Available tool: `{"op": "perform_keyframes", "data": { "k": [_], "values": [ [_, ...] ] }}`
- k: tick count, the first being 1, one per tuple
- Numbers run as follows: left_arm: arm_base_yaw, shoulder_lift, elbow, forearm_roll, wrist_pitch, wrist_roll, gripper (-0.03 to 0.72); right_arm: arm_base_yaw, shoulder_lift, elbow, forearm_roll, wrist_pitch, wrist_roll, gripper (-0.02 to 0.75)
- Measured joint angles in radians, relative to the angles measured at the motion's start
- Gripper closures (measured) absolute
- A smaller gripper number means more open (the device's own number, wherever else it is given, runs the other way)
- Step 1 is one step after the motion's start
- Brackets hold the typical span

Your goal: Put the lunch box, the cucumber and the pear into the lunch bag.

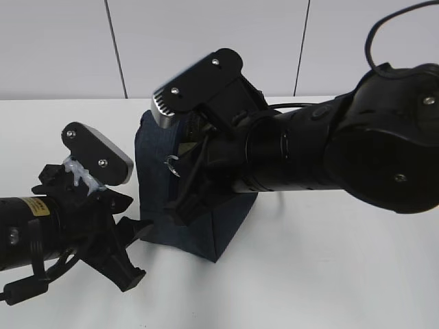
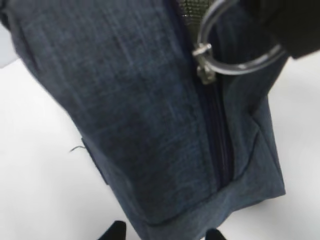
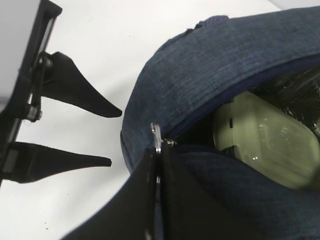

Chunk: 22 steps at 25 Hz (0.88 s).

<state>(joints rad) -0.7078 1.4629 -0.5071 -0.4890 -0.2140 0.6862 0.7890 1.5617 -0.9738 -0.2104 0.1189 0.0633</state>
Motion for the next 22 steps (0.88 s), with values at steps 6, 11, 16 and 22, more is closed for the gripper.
{"op": "perform_keyframes", "data": {
  "k": [6, 11, 16, 22],
  "values": [
    [0.000, 0.023, -0.031, 0.000, -0.008, -0.003, 0.396, 0.000, 0.000, 0.000, 0.000, 0.005, 0.000, 0.738],
    [0.000, 0.070, -0.075, 0.000, -0.004, -0.004, 0.437, 0.000, -0.002, 0.000, 0.000, 0.010, 0.000, 0.738],
    [0.000, 0.079, -0.078, 0.001, -0.009, -0.024, 0.645, 0.000, -0.002, 0.000, 0.000, 0.012, 0.000, 0.738],
    [0.000, 0.079, -0.080, 0.001, -0.009, -0.031, 0.668, 0.000, -0.002, -0.023, 0.000, 0.025, 0.000, 0.738]
  ]
}}
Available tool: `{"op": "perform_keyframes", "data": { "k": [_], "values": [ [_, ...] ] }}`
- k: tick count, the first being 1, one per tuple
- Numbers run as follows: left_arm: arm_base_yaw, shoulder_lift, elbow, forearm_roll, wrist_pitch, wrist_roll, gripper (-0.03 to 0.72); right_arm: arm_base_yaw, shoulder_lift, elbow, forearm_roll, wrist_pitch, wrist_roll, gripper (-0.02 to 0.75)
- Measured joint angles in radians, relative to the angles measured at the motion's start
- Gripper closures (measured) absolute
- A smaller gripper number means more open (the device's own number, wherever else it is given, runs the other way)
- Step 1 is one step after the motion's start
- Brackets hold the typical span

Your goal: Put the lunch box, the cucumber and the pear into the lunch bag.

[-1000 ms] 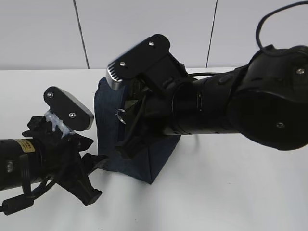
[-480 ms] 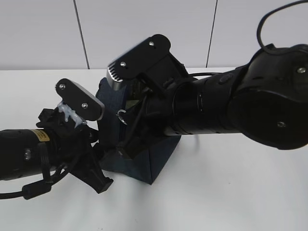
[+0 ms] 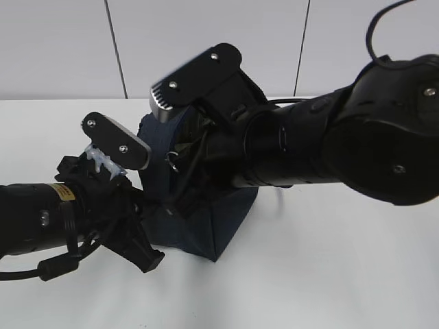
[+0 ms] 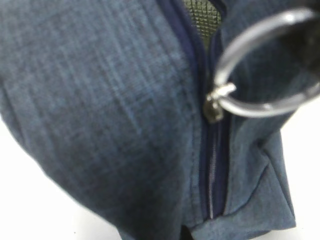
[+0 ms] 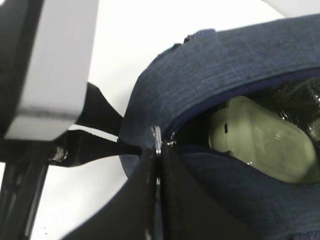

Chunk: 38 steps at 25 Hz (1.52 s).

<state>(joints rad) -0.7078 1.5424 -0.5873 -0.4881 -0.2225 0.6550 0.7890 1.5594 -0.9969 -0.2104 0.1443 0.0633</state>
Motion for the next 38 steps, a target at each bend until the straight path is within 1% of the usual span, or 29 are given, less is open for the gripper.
{"op": "perform_keyframes", "data": {
  "k": [4, 9, 13, 17, 20, 24, 32, 38],
  "values": [
    [0.000, 0.002, -0.002, 0.000, 0.004, -0.002, 0.670, 0.000, 0.000, -0.049, 0.024, 0.003, 0.000, 0.738],
    [0.000, 0.002, -0.002, 0.000, 0.003, -0.002, 0.670, -0.004, 0.006, -0.092, 0.083, 0.067, 0.018, 0.738],
    [0.000, 0.002, -0.002, 0.000, 0.003, -0.005, 0.671, -0.032, 0.010, -0.106, 0.106, 0.079, 0.055, 0.738],
    [0.000, 0.002, -0.002, 0.000, 0.002, -0.009, 0.670, -0.098, 0.012, -0.126, 0.131, 0.081, 0.082, 0.738],
    [0.000, 0.002, -0.002, 0.000, 0.002, -0.010, 0.671, -0.130, 0.012, -0.133, 0.133, 0.081, 0.088, 0.738],
    [0.000, 0.002, -0.003, 0.000, 0.002, -0.010, 0.671, -0.144, 0.027, -0.150, 0.127, 0.077, 0.088, 0.738],
    [0.000, 0.002, -0.003, 0.000, 0.002, -0.010, 0.671, -0.151, 0.121, -0.250, 0.059, 0.058, 0.088, 0.738],
    [0.000, 0.002, -0.003, 0.000, 0.003, -0.010, 0.671, -0.200, 0.184, -0.330, 0.030, 0.060, 0.088, 0.738]
  ]
}}
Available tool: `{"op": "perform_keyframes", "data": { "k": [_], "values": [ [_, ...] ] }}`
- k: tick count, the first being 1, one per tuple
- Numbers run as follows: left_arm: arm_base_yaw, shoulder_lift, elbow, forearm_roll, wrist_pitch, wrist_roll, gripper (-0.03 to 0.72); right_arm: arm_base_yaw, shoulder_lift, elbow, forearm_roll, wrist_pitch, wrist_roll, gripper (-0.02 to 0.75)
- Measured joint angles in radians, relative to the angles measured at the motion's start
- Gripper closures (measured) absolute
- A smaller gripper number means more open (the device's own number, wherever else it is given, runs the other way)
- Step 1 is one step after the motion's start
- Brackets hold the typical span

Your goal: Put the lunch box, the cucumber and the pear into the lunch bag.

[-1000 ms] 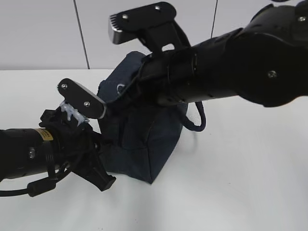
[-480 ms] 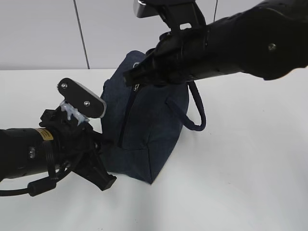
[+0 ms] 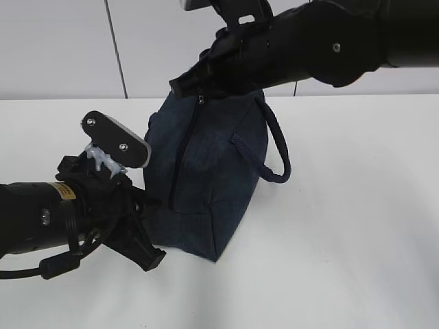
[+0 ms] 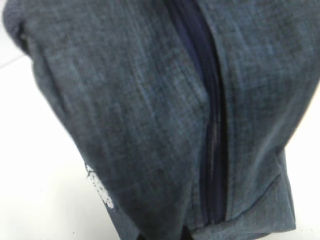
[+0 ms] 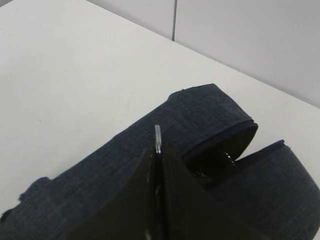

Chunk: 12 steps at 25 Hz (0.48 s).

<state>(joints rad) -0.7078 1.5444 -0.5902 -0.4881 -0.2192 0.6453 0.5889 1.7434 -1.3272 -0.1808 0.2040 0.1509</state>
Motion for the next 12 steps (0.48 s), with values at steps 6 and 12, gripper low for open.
{"op": "perform_keyframes", "data": {
  "k": [6, 12],
  "values": [
    [0.000, 0.000, 0.000, 0.000, 0.007, 0.000, 0.671, -0.048, 0.053, -0.047, -0.026, -0.002, 0.000, 0.738],
    [0.000, 0.000, 0.000, 0.000, 0.012, 0.000, 0.671, -0.085, 0.117, -0.135, -0.030, 0.009, 0.000, 0.738]
  ]
}}
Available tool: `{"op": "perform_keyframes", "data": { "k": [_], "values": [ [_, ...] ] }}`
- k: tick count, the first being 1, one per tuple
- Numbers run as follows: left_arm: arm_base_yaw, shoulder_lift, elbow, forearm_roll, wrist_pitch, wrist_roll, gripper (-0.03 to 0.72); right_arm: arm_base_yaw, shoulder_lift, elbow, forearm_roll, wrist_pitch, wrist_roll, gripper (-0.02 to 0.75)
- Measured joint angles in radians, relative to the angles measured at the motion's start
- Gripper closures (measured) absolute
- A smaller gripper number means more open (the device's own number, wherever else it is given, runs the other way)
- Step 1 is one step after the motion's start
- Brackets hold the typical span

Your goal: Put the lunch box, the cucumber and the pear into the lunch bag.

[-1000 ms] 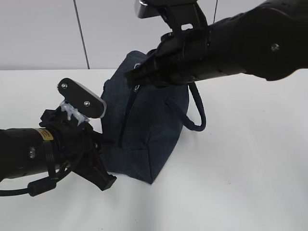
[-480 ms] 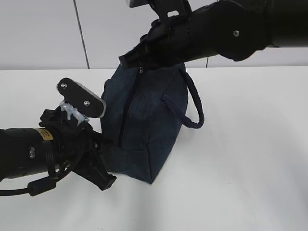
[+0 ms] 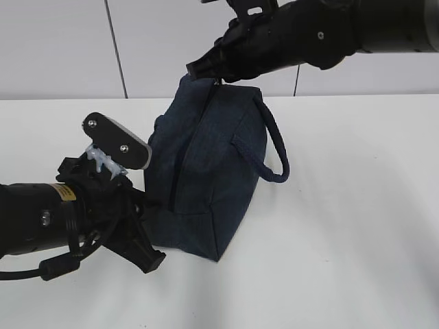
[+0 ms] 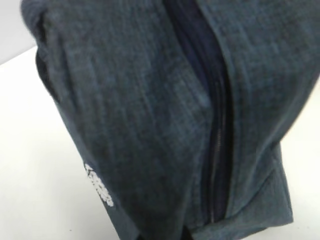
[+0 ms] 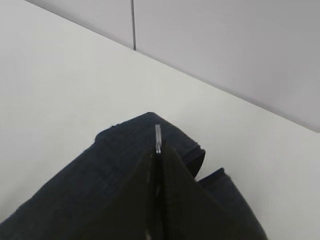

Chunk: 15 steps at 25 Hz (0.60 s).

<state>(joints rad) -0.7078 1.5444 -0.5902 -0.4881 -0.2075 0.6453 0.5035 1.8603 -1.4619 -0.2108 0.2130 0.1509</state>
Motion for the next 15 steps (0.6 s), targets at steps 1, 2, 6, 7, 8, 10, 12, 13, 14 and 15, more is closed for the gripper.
{"op": "perform_keyframes", "data": {
  "k": [1, 2, 6, 7, 8, 10, 12, 13, 14, 15],
  "values": [
    [0.000, 0.000, 0.000, 0.000, 0.000, 0.000, 0.671, -0.004, 0.012, -0.017, 0.000, 0.005, 0.000, 0.738],
    [0.000, 0.000, 0.000, 0.000, 0.000, 0.000, 0.671, -0.007, 0.020, -0.027, 0.000, 0.007, 0.000, 0.738],
    [0.000, 0.000, 0.000, 0.000, 0.004, 0.000, 0.672, -0.022, 0.082, -0.102, -0.004, 0.046, 0.000, 0.738],
    [0.000, 0.000, 0.000, 0.000, 0.005, 0.000, 0.672, -0.024, 0.095, -0.115, -0.010, 0.052, 0.000, 0.738],
    [0.000, 0.000, -0.001, 0.000, 0.008, 0.000, 0.673, -0.024, 0.112, -0.131, -0.017, 0.059, 0.000, 0.738],
    [0.000, 0.000, -0.001, 0.000, 0.010, 0.000, 0.672, -0.024, 0.136, -0.156, -0.026, 0.065, 0.000, 0.738],
    [0.000, 0.000, -0.001, 0.000, 0.012, 0.000, 0.673, -0.026, 0.158, -0.186, -0.031, 0.068, 0.000, 0.738],
    [0.000, 0.000, -0.001, 0.000, 0.013, 0.000, 0.673, -0.030, 0.173, -0.200, -0.033, 0.071, 0.000, 0.738],
    [0.000, 0.000, -0.001, 0.000, 0.013, 0.000, 0.673, -0.038, 0.182, -0.212, -0.034, 0.073, 0.000, 0.738],
    [0.000, 0.000, -0.001, 0.000, 0.013, 0.000, 0.673, -0.045, 0.191, -0.217, -0.035, 0.073, 0.000, 0.738]
  ]
}}
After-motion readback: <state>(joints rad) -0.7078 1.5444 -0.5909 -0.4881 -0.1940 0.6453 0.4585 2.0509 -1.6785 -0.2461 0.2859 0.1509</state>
